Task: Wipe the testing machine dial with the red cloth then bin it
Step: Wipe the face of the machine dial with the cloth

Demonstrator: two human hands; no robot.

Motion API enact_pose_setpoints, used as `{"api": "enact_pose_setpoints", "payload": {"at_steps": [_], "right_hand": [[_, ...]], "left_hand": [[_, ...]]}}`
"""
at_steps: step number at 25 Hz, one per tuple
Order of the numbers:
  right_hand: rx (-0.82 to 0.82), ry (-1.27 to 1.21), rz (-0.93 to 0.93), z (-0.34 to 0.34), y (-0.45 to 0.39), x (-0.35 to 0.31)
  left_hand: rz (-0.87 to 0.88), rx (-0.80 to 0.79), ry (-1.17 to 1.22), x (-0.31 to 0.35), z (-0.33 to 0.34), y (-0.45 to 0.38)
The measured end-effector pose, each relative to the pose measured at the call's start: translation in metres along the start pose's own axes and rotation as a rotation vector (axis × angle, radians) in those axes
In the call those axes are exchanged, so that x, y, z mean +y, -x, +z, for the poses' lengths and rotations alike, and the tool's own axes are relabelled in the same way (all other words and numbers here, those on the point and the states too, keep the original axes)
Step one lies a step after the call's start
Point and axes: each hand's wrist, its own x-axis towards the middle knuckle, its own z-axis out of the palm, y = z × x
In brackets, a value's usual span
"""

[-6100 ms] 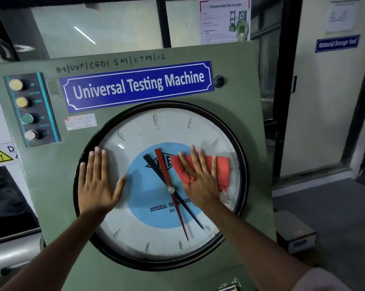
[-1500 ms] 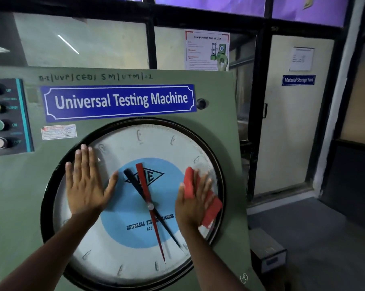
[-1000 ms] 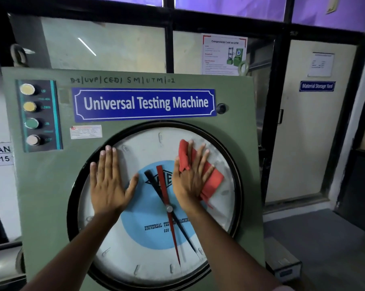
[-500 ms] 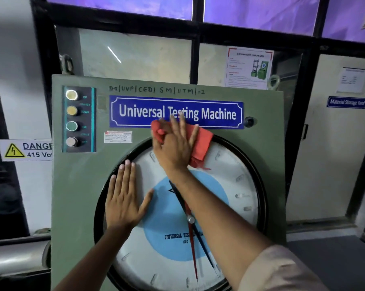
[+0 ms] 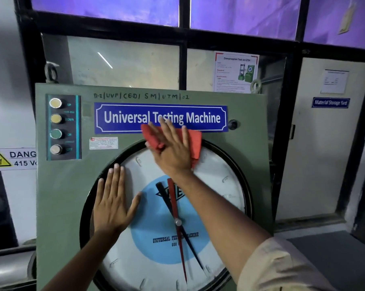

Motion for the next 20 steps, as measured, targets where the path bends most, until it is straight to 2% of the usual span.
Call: {"api": "enact_pose_setpoints", "payload": {"at_steps": [6,13,17,20], "right_hand": [[0.015,-0.036,0.382,-0.01,0.037,0.083],[0.212,-0.091,0.776,-0.005,0.116,0.127],[0.131,-0.123,0.915,-0.004,0.142,0.13],[0.096,-0.215,1.041,-0.006,0.118,0.118]], "left_hand": [[0.002,-0.003,0.026,0.01,-0.001,-0.013],[0.007,-0.005,0.023,0.01,0.0,-0.012],[-0.004,-0.03,0.018,0.01,-0.002,-0.011],[0.004,-0.051,0.023,0.01,-0.001,-0.012]]}}
